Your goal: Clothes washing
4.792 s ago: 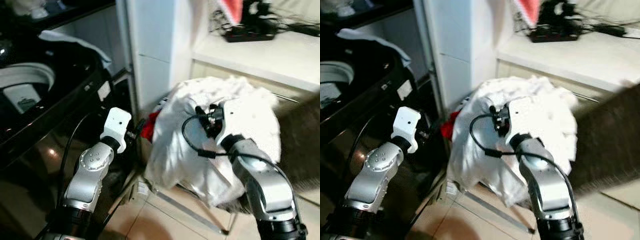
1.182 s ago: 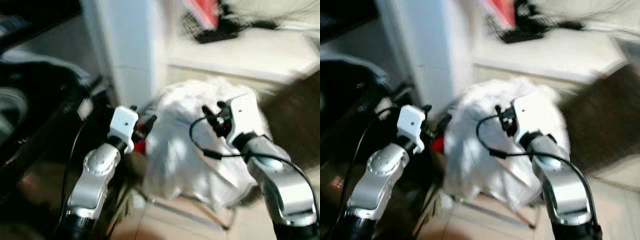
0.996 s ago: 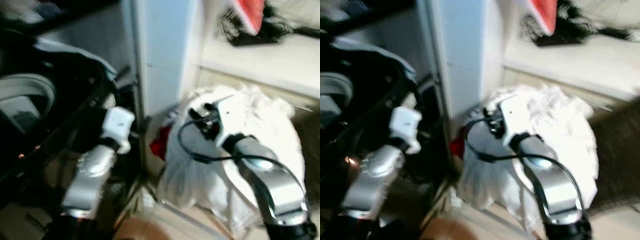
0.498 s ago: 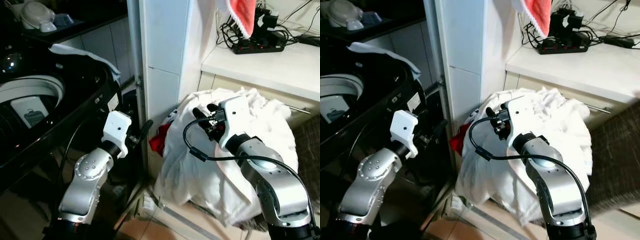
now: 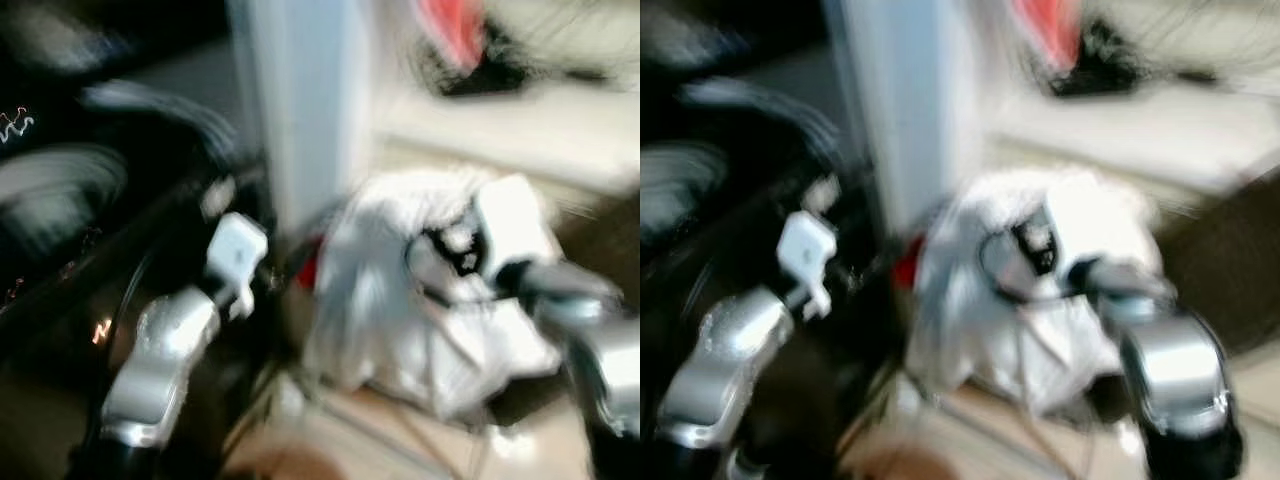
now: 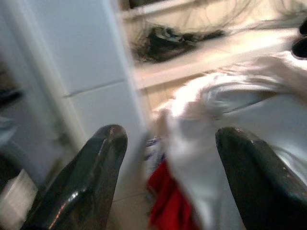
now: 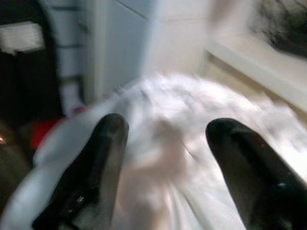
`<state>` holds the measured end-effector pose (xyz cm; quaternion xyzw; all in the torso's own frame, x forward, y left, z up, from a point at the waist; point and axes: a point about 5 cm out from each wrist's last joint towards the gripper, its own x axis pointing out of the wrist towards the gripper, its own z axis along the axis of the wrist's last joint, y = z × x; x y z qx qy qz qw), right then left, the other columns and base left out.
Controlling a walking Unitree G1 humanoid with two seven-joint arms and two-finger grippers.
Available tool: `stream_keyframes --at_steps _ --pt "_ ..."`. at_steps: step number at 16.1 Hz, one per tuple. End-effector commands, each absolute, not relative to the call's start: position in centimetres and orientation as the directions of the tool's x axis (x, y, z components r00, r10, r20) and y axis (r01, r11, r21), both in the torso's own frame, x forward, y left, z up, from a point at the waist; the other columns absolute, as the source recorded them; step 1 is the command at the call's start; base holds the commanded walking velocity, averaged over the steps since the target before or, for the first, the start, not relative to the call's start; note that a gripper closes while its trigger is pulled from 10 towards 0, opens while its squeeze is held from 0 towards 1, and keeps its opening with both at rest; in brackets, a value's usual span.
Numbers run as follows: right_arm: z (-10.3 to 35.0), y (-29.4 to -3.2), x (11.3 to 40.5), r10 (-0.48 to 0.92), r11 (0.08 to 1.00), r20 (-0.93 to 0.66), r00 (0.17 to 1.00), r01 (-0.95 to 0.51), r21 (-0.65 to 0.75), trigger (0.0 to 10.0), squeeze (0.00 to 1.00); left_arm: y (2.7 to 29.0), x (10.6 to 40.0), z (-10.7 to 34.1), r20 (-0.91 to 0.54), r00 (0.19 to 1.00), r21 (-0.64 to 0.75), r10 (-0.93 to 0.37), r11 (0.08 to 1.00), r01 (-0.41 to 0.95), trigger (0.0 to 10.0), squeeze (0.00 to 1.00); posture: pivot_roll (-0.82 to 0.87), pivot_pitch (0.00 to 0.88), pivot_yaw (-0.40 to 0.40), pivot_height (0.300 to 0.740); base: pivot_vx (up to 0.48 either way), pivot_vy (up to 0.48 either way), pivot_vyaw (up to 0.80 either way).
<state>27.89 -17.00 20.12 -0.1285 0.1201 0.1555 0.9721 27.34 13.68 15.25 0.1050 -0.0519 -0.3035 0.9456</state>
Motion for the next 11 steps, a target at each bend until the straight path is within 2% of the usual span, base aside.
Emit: stream_keyframes --at_steps 1,3,4,5,6,11 --pt "20.7 -16.8 27.9 0.299 0.912 -0.266 0.916 -0.357 -0.202 10.0 1.00 13.8 27.4 15.1 0.016 0.810 0.222 -0.587 0.792 0.569 10.0 0.00 0.02 0.000 0.012 0.740 0.000 0.000 0.00" --pt "21.3 -16.7 28.1 0.293 0.920 -0.205 0.934 -0.334 -0.205 10.0 1.00 13.9 27.8 15.2 0.031 0.854 0.159 -0.519 0.846 0.509 10.0 0.00 0.03 0.000 0.009 0.740 0.000 0.000 0.00" --pt "21.2 -16.4 28.1 0.263 0.928 -0.179 0.948 -0.300 -0.222 10.0 0.14 13.9 28.0 14.8 0.015 0.883 0.156 -0.469 0.873 0.462 10.0 0.00 0.02 0.000 0.008 0.740 0.000 0.000 0.00" --pt "20.9 -16.3 28.1 0.223 0.944 -0.158 0.962 -0.254 -0.210 10.0 0.00 13.8 28.1 14.3 -0.001 0.899 0.158 -0.439 0.887 0.433 10.0 0.00 0.02 0.000 0.009 0.740 0.000 0.000 0.00" --pt "20.3 -16.0 27.9 0.189 0.960 -0.148 0.971 -0.214 -0.181 10.0 0.00 13.5 27.9 14.2 0.016 0.907 0.117 -0.422 0.901 0.417 10.0 0.00 0.02 0.000 0.010 0.740 0.000 0.000 0.00" --pt "19.4 -15.4 27.5 0.199 0.965 -0.122 0.972 -0.216 -0.150 10.0 0.00 12.8 28.0 14.9 0.050 0.917 0.145 -0.395 0.911 0.385 10.0 0.00 0.03 0.000 -0.012 0.740 0.000 0.000 0.00"
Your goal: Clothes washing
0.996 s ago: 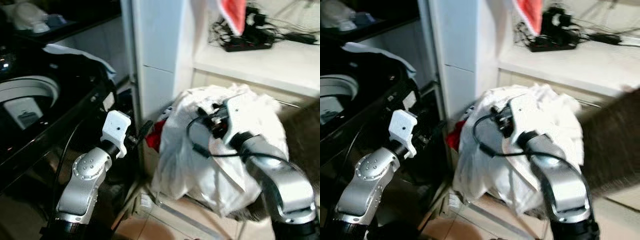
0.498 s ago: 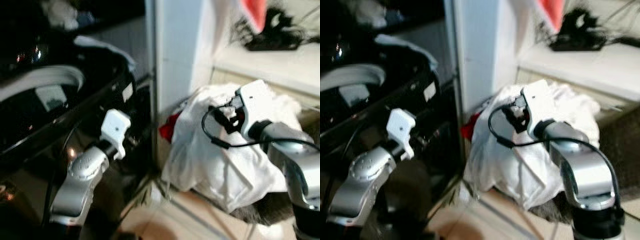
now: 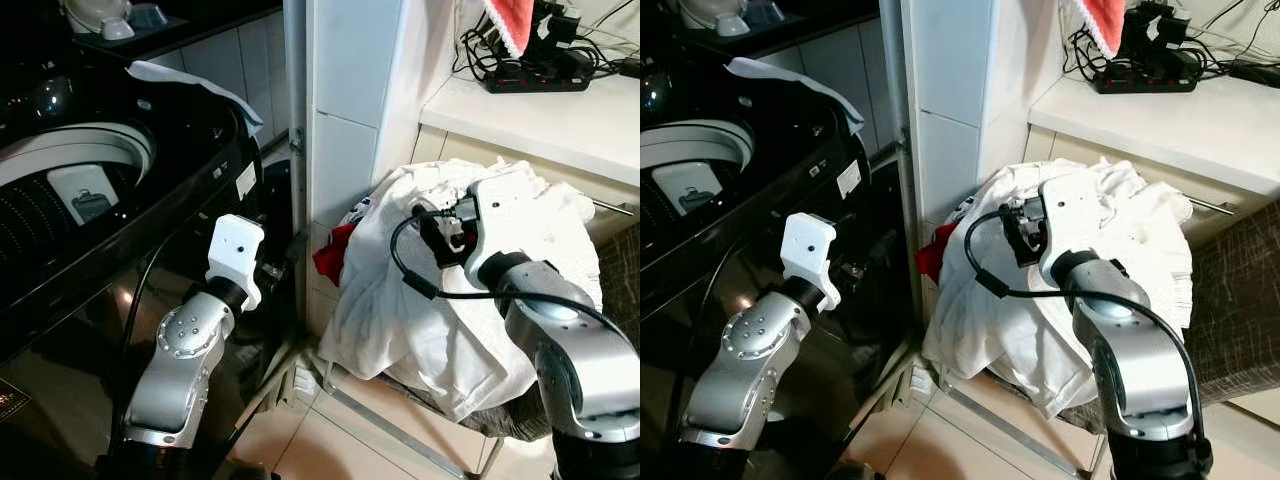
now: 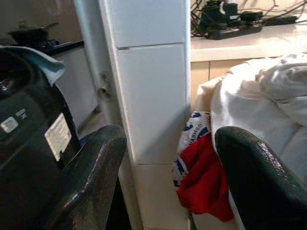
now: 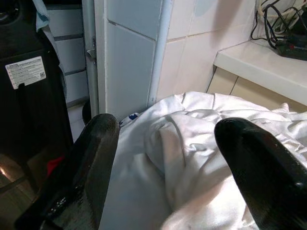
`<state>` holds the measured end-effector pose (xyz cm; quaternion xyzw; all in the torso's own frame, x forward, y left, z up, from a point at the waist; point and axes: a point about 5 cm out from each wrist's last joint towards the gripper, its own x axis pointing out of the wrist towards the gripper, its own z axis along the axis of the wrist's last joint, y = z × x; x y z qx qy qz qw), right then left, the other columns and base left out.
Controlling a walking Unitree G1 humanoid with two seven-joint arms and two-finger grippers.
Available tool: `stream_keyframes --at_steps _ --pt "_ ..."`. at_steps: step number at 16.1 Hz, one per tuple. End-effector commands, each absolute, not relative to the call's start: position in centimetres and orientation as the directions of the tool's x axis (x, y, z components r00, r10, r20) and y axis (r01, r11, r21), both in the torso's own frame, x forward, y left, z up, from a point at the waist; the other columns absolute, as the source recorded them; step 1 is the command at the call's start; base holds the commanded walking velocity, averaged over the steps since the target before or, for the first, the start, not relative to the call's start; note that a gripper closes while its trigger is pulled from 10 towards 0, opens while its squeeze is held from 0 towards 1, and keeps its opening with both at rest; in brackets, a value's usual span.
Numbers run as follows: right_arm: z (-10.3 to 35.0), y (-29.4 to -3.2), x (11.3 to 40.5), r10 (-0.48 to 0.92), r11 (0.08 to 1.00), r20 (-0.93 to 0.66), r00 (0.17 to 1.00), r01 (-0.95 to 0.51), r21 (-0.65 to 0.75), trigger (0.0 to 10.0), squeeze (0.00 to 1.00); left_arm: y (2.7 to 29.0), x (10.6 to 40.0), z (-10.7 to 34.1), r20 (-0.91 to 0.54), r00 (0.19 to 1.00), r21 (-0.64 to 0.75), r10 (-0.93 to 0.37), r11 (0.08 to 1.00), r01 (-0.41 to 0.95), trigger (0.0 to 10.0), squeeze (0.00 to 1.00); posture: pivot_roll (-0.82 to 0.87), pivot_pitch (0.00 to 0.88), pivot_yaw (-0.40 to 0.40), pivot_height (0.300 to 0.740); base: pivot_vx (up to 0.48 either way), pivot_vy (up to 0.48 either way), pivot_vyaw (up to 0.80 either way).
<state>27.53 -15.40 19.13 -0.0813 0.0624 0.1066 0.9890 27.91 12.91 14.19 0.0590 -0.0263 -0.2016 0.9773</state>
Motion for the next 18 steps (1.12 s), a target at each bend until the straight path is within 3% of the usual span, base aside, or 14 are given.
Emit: stream_keyframes --at_steps 1,6,12,18 --pt "19.33 -15.47 27.59 0.194 0.966 -0.119 0.974 -0.210 -0.149 10.0 0.00 12.69 27.96 15.04 0.055 0.915 0.148 -0.401 0.909 0.389 10.0 0.00 0.03 0.000 -0.016 0.740 0.000 0.000 0.00" --pt "19.29 -15.72 27.55 0.201 0.960 -0.111 0.973 -0.218 -0.174 10.0 0.00 12.51 27.85 15.42 0.071 0.902 0.158 -0.426 0.898 0.412 10.0 0.00 0.03 0.000 -0.004 0.740 0.102 0.000 0.00" --pt "19.11 -16.08 27.30 0.174 0.965 -0.109 0.979 -0.191 -0.181 10.0 0.00 12.43 27.85 15.37 0.057 0.893 0.162 -0.446 0.887 0.433 10.0 0.00 0.02 0.000 0.012 0.740 0.301 0.000 0.52" --pt "19.14 -16.25 27.32 0.172 0.970 -0.110 0.979 -0.188 -0.156 10.0 0.00 12.76 27.67 15.22 0.052 0.893 0.159 -0.447 0.886 0.435 10.0 0.00 0.03 0.000 0.008 0.740 0.149 0.000 0.00"
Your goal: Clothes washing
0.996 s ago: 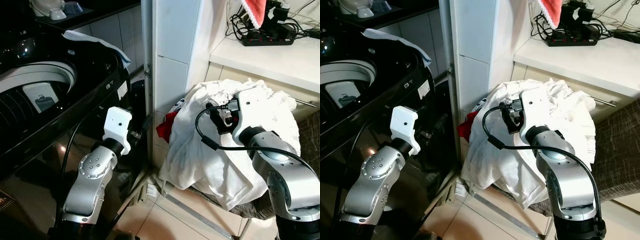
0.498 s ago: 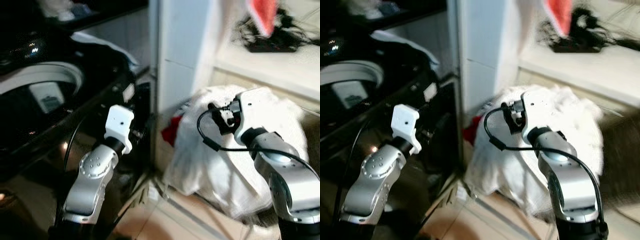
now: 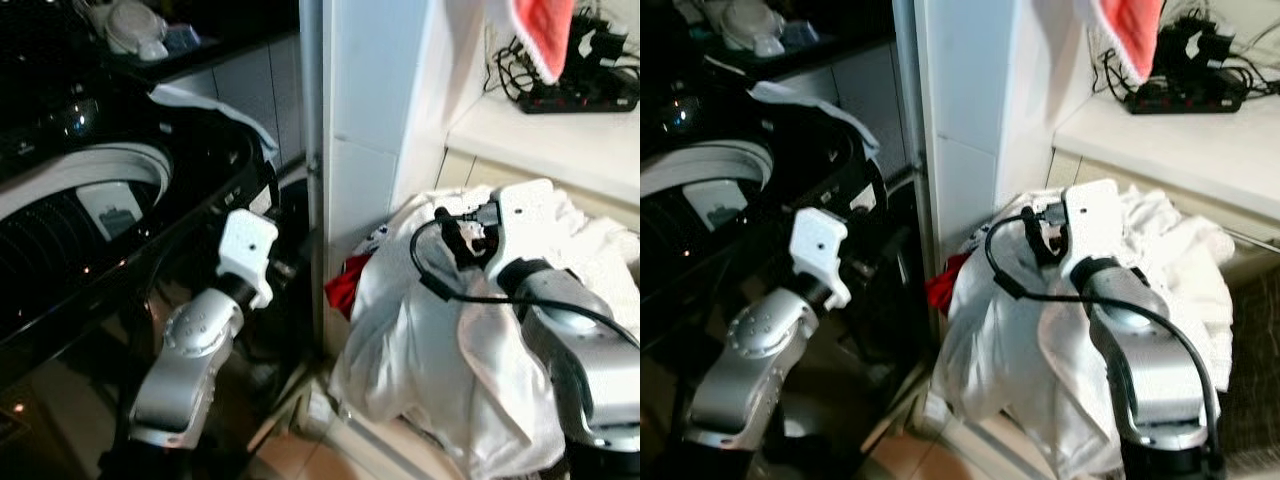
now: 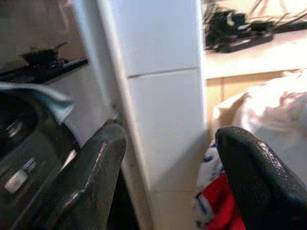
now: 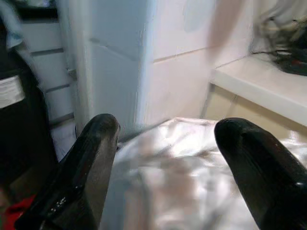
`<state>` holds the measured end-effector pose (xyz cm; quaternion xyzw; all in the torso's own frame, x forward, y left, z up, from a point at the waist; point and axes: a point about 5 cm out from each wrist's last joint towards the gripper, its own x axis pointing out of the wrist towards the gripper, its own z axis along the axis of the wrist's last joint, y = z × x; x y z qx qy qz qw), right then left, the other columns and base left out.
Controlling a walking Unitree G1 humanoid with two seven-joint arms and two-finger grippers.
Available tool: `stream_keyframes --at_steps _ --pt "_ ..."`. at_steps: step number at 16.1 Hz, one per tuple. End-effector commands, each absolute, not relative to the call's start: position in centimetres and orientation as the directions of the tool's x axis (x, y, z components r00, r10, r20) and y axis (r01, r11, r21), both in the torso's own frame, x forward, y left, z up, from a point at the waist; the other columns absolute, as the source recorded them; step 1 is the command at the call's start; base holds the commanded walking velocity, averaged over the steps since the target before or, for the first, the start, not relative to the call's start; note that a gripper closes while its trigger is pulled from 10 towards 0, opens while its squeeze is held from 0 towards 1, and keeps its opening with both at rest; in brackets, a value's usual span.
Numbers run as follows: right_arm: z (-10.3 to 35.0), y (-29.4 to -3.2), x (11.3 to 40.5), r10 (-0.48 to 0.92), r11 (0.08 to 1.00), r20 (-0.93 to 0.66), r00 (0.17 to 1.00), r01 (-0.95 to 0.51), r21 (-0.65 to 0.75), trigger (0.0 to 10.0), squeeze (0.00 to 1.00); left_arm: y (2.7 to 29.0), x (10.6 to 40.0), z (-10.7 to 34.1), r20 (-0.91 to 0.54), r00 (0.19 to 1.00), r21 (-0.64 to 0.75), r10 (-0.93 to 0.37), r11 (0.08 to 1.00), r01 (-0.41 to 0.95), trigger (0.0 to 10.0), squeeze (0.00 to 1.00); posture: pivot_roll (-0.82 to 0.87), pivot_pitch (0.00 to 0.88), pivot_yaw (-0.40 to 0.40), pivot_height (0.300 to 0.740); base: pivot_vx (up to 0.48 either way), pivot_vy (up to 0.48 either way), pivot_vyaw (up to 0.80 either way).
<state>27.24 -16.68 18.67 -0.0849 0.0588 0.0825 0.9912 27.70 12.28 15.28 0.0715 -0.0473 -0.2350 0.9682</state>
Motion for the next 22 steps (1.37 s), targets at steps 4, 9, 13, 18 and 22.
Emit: stream_keyframes --at_steps 4,9,13,18,22 --pt "19.1 -16.3 27.4 0.171 0.971 -0.118 0.978 -0.187 -0.145 10.0 0.00 13.1 27.6 15.0 0.035 0.890 0.163 -0.455 0.881 0.444 10.0 0.00 0.03 0.000 0.006 0.740 0.000 0.000 0.00" --pt "19.1 -17.5 27.8 0.133 0.967 -0.166 0.977 -0.164 -0.193 10.0 0.00 12.8 27.6 15.0 0.027 0.878 0.166 -0.478 0.869 0.467 10.0 0.00 0.03 0.000 0.012 0.740 0.000 0.000 0.00" --pt "19.9 -19.4 27.4 0.249 0.927 -0.311 0.917 -0.318 -0.197 10.0 1.00 12.1 27.4 15.2 0.016 0.821 0.169 -0.571 0.811 0.561 10.0 0.00 0.03 0.000 0.009 0.740 0.000 0.000 0.00" --pt "20.4 -22.5 27.1 0.136 0.936 -0.456 0.879 -0.265 -0.232 10.0 1.00 11.5 26.3 15.2 -0.011 0.707 0.187 -0.707 0.693 0.696 10.0 0.00 0.01 0.000 0.014 0.740 0.000 0.000 0.00" --pt "21.1 -22.3 27.1 0.154 0.936 -0.489 0.858 -0.286 -0.207 10.0 1.00 11.6 25.6 15.6 -0.026 0.626 0.129 -0.780 0.618 0.775 10.0 0.00 0.02 0.000 0.008 0.740 0.000 0.000 0.00"
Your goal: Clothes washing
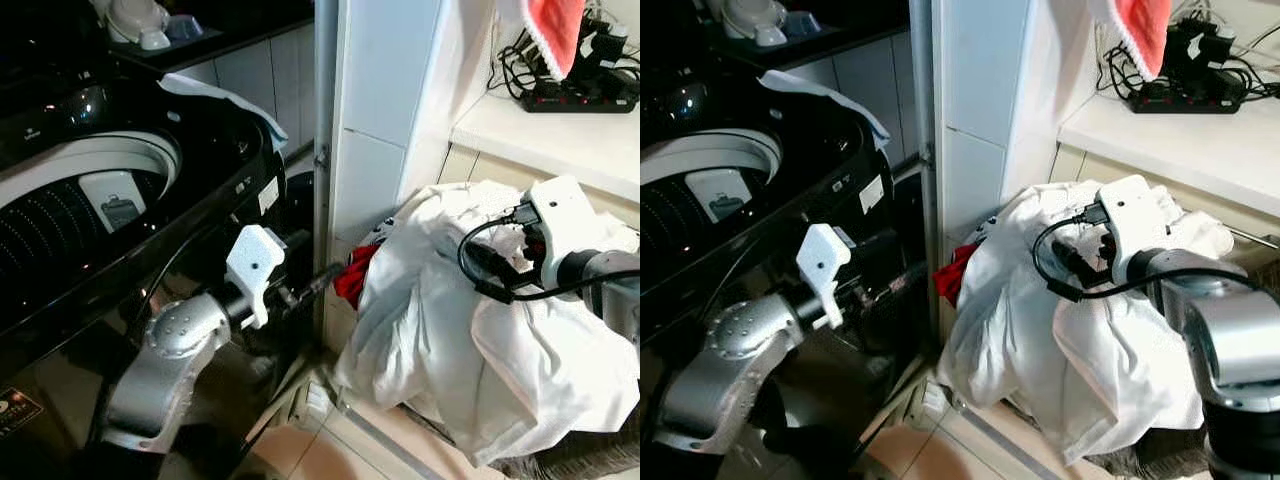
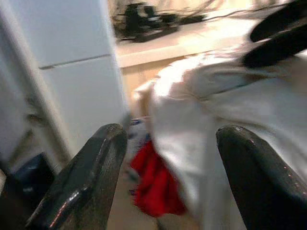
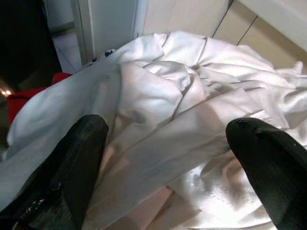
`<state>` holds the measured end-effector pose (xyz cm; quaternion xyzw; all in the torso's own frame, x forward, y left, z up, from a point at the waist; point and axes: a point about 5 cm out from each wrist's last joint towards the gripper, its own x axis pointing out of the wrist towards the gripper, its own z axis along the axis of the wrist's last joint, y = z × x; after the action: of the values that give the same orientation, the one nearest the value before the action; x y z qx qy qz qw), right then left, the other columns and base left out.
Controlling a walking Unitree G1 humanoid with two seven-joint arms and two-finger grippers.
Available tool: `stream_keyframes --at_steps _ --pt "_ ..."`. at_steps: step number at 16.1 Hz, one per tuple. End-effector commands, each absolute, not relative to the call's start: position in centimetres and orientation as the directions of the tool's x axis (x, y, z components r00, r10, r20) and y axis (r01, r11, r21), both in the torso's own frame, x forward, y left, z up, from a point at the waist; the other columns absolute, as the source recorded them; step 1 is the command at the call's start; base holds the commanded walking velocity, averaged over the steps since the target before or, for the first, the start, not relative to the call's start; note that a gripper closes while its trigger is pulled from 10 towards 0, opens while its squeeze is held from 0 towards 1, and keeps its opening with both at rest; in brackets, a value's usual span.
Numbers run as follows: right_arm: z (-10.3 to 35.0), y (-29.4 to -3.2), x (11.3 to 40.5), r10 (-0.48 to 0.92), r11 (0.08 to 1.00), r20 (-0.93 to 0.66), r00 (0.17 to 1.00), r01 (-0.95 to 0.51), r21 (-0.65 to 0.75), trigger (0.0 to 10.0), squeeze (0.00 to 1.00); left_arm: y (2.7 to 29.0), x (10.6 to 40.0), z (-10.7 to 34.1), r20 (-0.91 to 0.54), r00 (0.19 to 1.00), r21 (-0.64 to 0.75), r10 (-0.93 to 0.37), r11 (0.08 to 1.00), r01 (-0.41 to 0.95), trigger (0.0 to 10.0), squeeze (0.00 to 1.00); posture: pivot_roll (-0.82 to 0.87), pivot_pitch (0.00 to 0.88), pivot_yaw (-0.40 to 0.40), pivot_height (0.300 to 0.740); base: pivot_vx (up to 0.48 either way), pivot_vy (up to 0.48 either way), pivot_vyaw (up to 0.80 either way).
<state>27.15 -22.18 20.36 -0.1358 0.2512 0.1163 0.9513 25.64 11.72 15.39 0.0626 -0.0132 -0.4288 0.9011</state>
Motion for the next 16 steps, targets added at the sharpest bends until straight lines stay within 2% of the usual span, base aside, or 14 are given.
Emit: stream_keyframes --at_steps 1,2,3,6,7,8,9,13,16 --pt "20.9 -22.3 27.0 0.152 0.935 -0.514 0.844 -0.291 -0.202 10.0 1.00 11.6 24.9 15.7 -0.027 0.576 0.084 -0.817 0.573 0.815 10.0 0.00 0.02 0.000 0.005 0.740 0.000 0.000 0.00" --pt "20.3 -22.4 26.9 0.128 0.931 -0.549 0.826 -0.291 -0.219 10.0 0.45 11.5 24.5 15.8 -0.038 0.541 0.071 -0.840 0.537 0.840 10.0 0.00 0.02 0.000 0.005 0.740 0.000 0.000 0.00" --pt "19.7 -22.5 26.8 0.098 0.927 -0.585 0.805 -0.287 -0.241 10.0 0.00 11.6 24.3 15.6 -0.055 0.528 0.083 -0.848 0.523 0.848 10.0 0.00 0.03 0.000 0.002 0.740 0.000 0.000 0.00" --pt "19.2 -22.5 26.7 0.089 0.918 -0.611 0.787 -0.302 -0.255 10.0 0.00 11.6 24.5 15.5 -0.059 0.540 0.091 -0.839 0.535 0.840 10.0 0.00 0.03 0.000 -0.001 0.740 0.000 0.000 0.00" --pt "19.2 -22.5 26.8 0.084 0.923 -0.613 0.785 -0.293 -0.248 6.6 0.00 11.7 24.5 15.6 -0.063 0.541 0.091 -0.838 0.535 0.840 10.0 0.00 0.03 0.000 0.001 0.740 0.000 0.000 0.00" --pt "19.2 -22.6 26.8 0.080 0.926 -0.613 0.786 -0.286 -0.247 1.2 0.00 11.8 24.5 15.7 -0.065 0.541 0.089 -0.839 0.535 0.840 10.0 0.00 0.03 0.000 0.007 0.740 0.000 0.000 0.00" --pt "19.2 -22.5 26.8 0.081 0.926 -0.612 0.787 -0.286 -0.246 0.0 0.00 12.0 24.5 15.7 -0.067 0.539 0.087 -0.840 0.533 0.842 10.0 0.00 0.02 0.000 0.016 0.740 0.000 0.000 0.00" --pt "19.1 -22.5 26.4 0.084 0.930 -0.616 0.783 -0.284 -0.234 0.0 0.00 11.7 24.3 15.8 -0.074 0.518 0.086 -0.852 0.512 0.855 10.0 0.00 0.03 0.000 0.015 0.740 0.000 0.000 0.00" --pt "19.1 -22.6 26.6 0.079 0.933 -0.619 0.782 -0.277 -0.231 0.0 0.00 11.8 24.2 15.7 -0.067 0.542 0.076 -0.838 0.537 0.840 10.0 0.00 0.04 0.000 -0.003 0.740 0.000 0.000 0.00"
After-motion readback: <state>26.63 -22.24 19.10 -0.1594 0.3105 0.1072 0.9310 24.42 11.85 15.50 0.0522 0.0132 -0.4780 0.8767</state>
